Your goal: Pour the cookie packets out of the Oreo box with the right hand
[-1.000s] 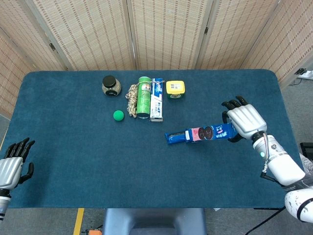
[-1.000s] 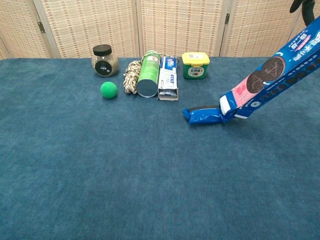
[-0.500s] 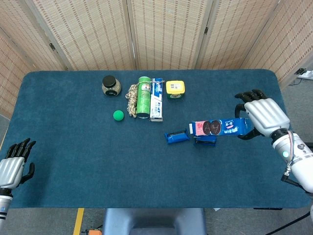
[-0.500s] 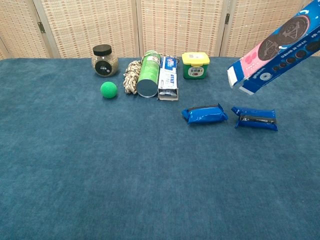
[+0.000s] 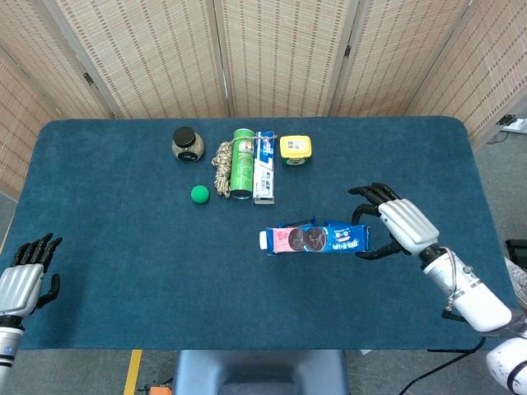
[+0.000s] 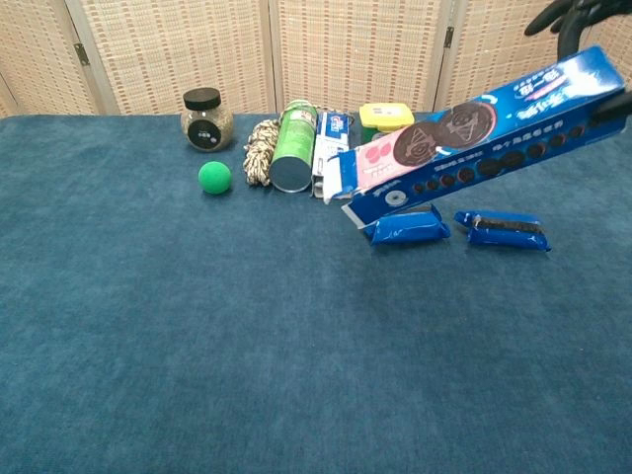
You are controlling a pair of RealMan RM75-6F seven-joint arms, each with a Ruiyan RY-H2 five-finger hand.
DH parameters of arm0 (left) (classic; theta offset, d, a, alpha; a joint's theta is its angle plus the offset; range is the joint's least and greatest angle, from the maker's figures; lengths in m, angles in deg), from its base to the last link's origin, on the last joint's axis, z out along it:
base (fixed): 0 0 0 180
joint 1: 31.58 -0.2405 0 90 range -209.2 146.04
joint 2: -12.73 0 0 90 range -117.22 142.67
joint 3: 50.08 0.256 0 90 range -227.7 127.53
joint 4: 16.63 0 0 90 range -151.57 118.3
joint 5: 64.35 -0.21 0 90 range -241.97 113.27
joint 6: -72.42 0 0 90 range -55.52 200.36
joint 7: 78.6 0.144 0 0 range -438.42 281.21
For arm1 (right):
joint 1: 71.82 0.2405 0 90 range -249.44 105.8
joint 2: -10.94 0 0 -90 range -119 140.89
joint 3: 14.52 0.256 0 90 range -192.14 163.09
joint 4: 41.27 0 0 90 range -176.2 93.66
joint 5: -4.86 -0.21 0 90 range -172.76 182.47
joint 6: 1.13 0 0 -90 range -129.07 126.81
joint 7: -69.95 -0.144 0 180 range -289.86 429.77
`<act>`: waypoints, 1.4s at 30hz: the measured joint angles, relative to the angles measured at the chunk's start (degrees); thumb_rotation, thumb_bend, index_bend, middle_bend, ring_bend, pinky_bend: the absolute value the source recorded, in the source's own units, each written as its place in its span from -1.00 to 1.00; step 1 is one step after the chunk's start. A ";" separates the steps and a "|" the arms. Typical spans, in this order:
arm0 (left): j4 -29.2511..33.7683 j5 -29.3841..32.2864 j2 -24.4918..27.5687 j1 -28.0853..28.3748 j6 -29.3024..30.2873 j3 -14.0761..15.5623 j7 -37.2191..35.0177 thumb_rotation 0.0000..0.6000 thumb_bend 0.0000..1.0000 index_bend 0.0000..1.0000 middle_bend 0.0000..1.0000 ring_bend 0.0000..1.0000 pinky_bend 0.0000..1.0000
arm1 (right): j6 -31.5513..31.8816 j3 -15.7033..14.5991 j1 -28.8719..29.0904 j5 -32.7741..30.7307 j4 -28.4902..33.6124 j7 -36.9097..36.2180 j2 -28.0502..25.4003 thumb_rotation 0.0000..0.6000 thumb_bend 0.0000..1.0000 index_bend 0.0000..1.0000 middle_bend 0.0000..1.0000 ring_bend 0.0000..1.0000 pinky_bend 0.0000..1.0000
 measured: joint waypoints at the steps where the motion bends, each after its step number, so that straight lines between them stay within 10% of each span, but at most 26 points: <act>1: 0.05 0.07 0.01 -0.01 0.03 -0.03 0.04 1.00 0.31 -1.00 -1.00 -1.00 -1.00 | 1.64 -0.79 -0.40 1.82 -3.40 -2.20 3.48 1.00 -0.72 0.11 -0.70 -0.81 -1.00; 14: 0.31 -0.40 0.46 -0.51 1.10 -0.10 -1.41 1.00 0.31 -1.00 -1.00 -1.00 -1.00 | 9.54 -7.21 -0.23 8.80 -33.23 -13.08 29.01 1.00 -0.72 0.07 -0.71 -0.81 -1.00; 18: 0.36 -0.50 0.59 -0.57 1.18 -0.10 -1.93 1.00 0.31 -1.00 -1.00 -1.00 -1.00 | 6.69 -7.82 1.74 8.24 -35.52 -12.88 30.58 1.00 -0.72 -0.33 -0.88 -0.92 -1.00; 22: 0.30 -0.59 0.65 -0.61 1.20 -0.07 -2.09 1.00 0.31 -1.00 -1.00 -1.00 -1.00 | 1.22 -8.39 3.32 6.43 -34.94 -9.65 29.43 1.00 -0.72 -0.99 -1.00 -1.00 -1.00; 31: 0.49 -1.74 1.08 -0.91 1.88 0.18 -3.49 1.00 0.31 -1.00 -1.00 -1.00 -1.00 | 0.11 -8.83 1.66 0.43 -23.82 5.26 19.44 1.00 -0.72 -1.00 -1.00 -1.00 -1.00; 42: 0.52 -5.85 1.82 -1.58 3.90 1.29 -6.43 1.00 0.31 -1.00 -1.00 -1.00 -1.00 | 24.90 -11.31 -13.96 -3.27 -11.60 33.92 14.40 1.00 -0.72 -1.00 -1.00 -1.00 -1.00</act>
